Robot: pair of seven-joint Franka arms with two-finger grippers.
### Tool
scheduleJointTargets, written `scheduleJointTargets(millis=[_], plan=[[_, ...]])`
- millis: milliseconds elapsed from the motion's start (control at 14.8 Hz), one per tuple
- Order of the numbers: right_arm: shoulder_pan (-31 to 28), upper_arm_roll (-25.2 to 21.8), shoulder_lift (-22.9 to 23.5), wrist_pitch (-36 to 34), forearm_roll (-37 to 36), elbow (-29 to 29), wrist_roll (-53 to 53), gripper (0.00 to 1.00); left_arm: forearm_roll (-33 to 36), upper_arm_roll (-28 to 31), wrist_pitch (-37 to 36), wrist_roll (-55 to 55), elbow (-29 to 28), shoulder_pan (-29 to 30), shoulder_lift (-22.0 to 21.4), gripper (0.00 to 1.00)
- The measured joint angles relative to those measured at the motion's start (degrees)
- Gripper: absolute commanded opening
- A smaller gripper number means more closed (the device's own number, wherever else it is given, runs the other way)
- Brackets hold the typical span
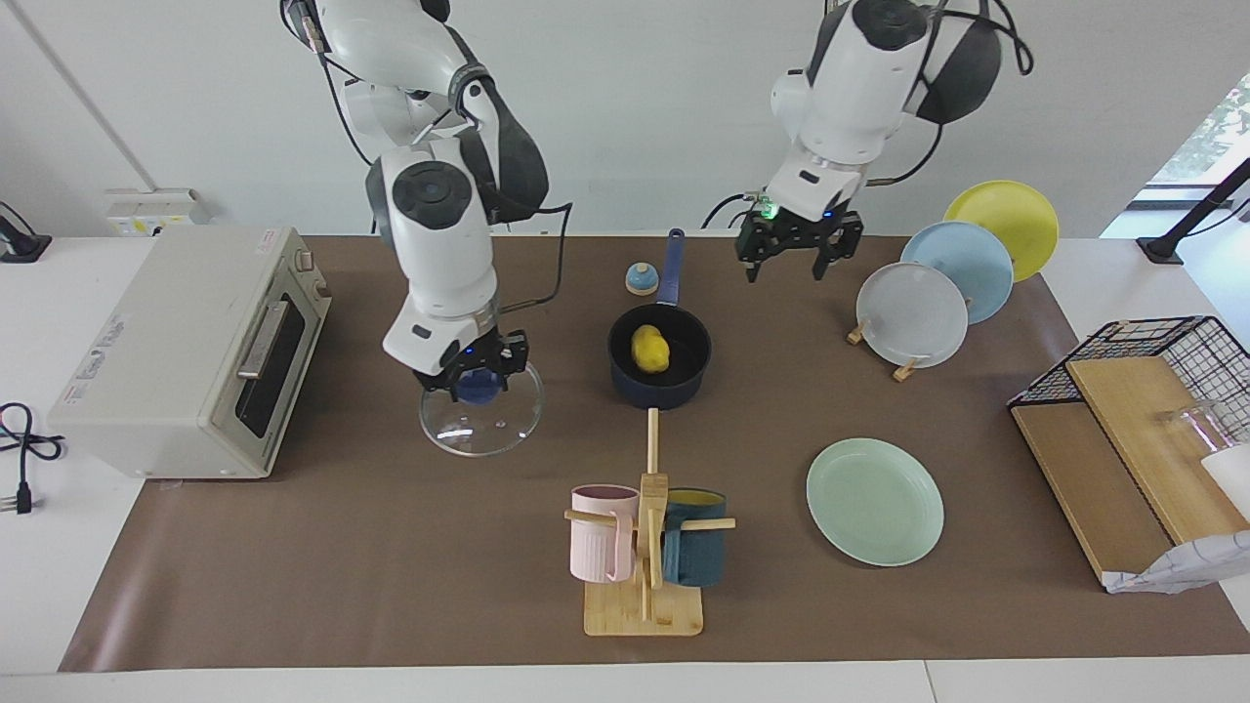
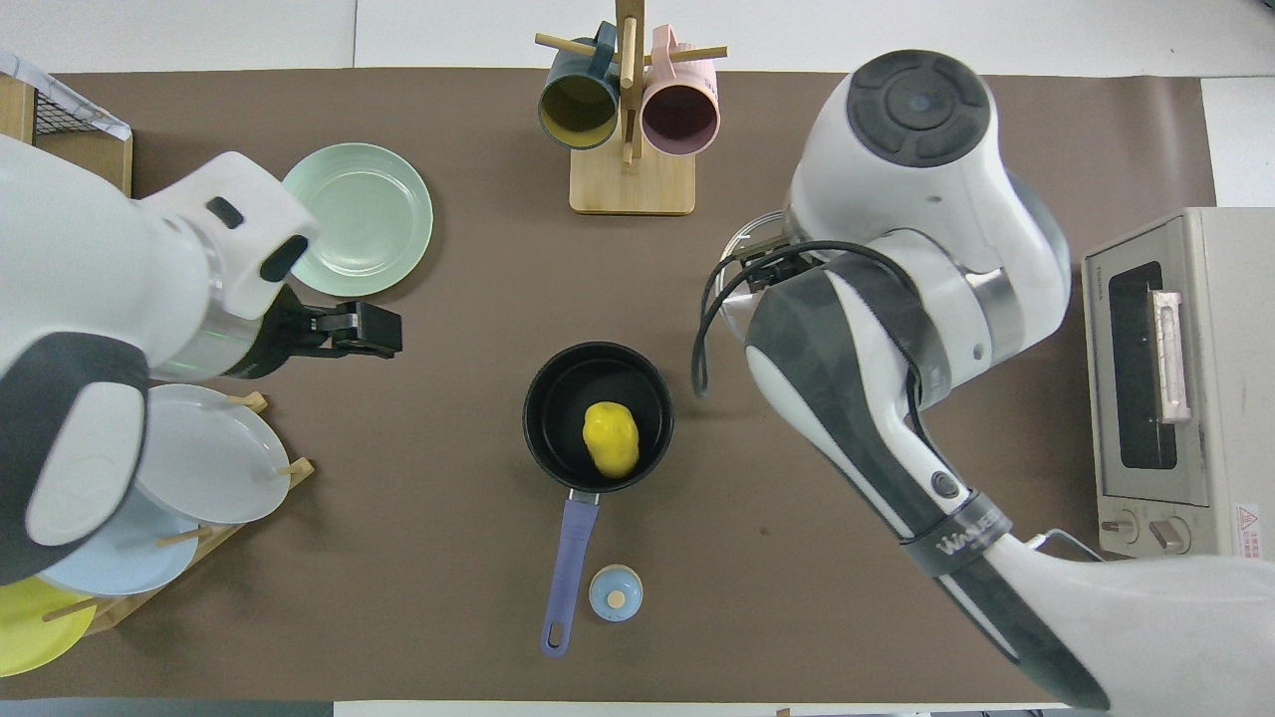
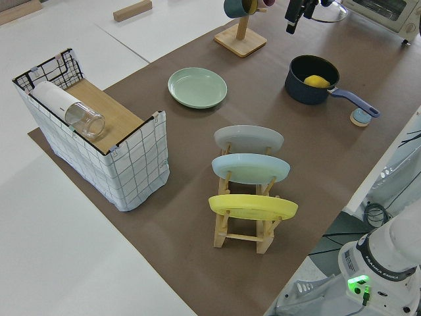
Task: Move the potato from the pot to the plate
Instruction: 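Lower the lid with the right gripper while the left gripper enters the pot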
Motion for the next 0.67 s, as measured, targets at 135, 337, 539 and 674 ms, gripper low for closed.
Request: scheduleJointTargets(millis=[135, 337, 539, 674], plan=[[-0.5, -3.3, -1.0, 4.1, 0.2, -3.7, -5.5, 0.55, 0.0, -0.1, 5.9, -6.6, -2.8, -5.6, 3.3, 1.0], [-1.7, -8.4, -3.0, 14.7, 0.4, -12.9, -12.6, 0.55, 0.0, 0.0, 12.6, -10.1, -3.6, -9.7, 10.8, 1.0], [-2.9, -9.3, -4.3, 19.0, 0.7, -20.3, -13.4, 0.56, 0.0, 0.3, 14.7, -10.1, -3.6, -10.2, 15.1, 1.0], [-2.9, -9.3, -5.2, 20.1, 1.5, -23.4, -13.3, 0.56, 0.0, 0.3, 15.6, -11.0, -3.6, -10.7, 16.7, 1.0]])
